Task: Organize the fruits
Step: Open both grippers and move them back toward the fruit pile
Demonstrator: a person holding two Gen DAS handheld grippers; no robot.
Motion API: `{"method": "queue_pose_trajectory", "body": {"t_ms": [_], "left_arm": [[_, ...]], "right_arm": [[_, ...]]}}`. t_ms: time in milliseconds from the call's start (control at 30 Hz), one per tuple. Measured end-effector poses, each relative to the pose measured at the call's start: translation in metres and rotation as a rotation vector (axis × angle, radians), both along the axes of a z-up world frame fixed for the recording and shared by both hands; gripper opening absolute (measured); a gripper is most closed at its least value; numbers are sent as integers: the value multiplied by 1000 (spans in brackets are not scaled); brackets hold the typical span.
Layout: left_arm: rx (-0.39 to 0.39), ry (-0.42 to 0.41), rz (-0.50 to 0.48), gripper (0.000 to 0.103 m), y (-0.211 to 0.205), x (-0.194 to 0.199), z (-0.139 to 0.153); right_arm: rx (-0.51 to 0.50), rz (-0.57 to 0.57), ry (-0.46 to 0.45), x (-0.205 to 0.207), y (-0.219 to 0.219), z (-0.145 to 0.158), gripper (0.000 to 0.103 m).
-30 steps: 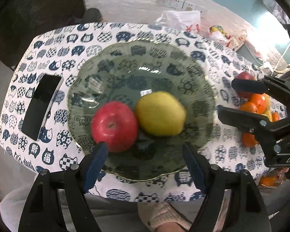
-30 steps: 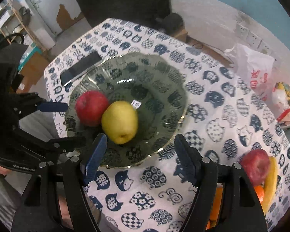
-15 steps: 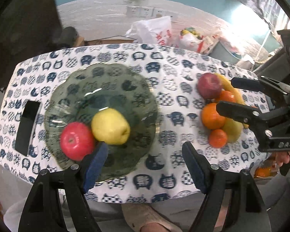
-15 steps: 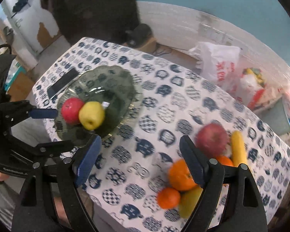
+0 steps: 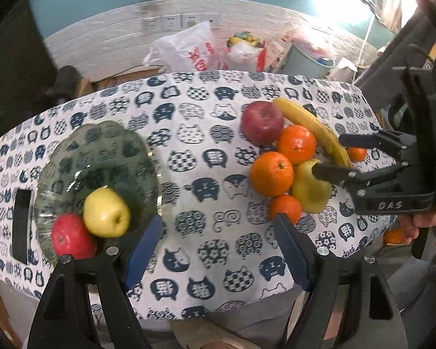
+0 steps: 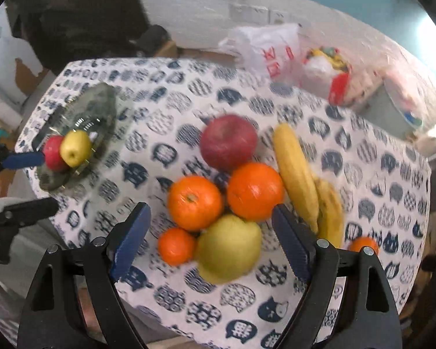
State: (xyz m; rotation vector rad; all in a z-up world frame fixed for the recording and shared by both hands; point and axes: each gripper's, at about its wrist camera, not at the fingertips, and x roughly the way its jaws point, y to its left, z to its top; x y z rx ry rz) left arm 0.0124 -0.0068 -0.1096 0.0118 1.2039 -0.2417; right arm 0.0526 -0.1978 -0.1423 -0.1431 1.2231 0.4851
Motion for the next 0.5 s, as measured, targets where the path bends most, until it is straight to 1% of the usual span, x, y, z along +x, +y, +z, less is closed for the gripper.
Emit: {"method": "queue_pose_trajectory", "body": {"t_ms": [200, 400, 500], "left_arm": [[-2, 17, -30, 80, -18, 10, -14], [2, 18, -62, 80, -30, 17, -28], [10, 41, -71, 80, -33, 21, -37]], "right_arm": [[2, -30, 66, -5, -17, -27, 85], [1, -41, 107, -6, -21, -46, 85], [-5, -37, 116, -5, -20, -55, 85]]}}
